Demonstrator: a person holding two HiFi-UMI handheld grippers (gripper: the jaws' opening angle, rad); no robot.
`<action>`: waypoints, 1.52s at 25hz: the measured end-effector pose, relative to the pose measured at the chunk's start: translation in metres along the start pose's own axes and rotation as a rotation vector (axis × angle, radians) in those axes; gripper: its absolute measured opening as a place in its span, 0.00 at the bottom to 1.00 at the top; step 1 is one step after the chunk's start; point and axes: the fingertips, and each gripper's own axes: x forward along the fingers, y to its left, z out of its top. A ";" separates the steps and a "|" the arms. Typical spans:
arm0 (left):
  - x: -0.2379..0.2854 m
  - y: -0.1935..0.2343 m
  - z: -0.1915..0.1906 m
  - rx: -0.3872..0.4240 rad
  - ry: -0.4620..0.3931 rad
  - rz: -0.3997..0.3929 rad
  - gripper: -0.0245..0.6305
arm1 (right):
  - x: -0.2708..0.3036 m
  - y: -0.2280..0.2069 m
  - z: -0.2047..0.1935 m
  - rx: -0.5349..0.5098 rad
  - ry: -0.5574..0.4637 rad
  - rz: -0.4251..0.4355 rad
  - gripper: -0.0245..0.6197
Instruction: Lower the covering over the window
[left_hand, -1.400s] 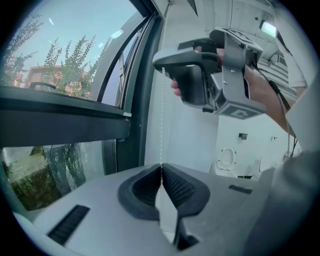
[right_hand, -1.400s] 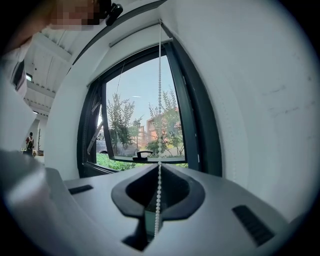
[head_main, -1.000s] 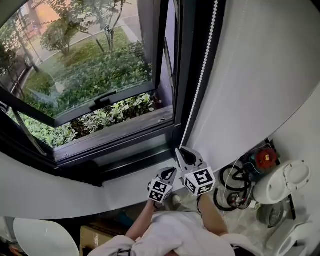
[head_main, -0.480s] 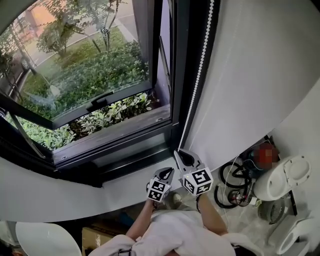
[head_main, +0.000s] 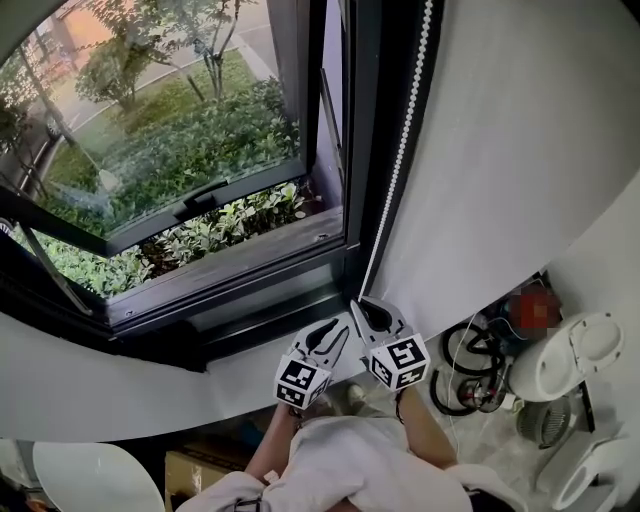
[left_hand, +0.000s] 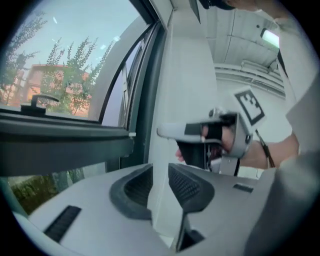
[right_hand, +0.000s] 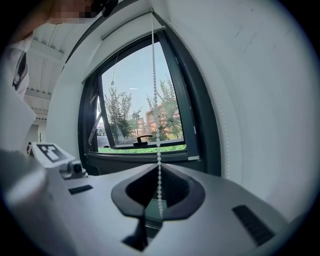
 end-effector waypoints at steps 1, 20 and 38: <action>-0.005 0.002 0.017 0.007 -0.026 0.001 0.18 | 0.000 0.000 0.000 0.001 -0.001 0.000 0.05; -0.020 -0.023 0.276 0.266 -0.406 -0.096 0.18 | 0.000 0.009 0.001 -0.003 0.000 0.010 0.05; 0.004 -0.017 0.264 0.264 -0.367 -0.051 0.06 | 0.009 0.009 -0.031 0.012 0.101 0.017 0.05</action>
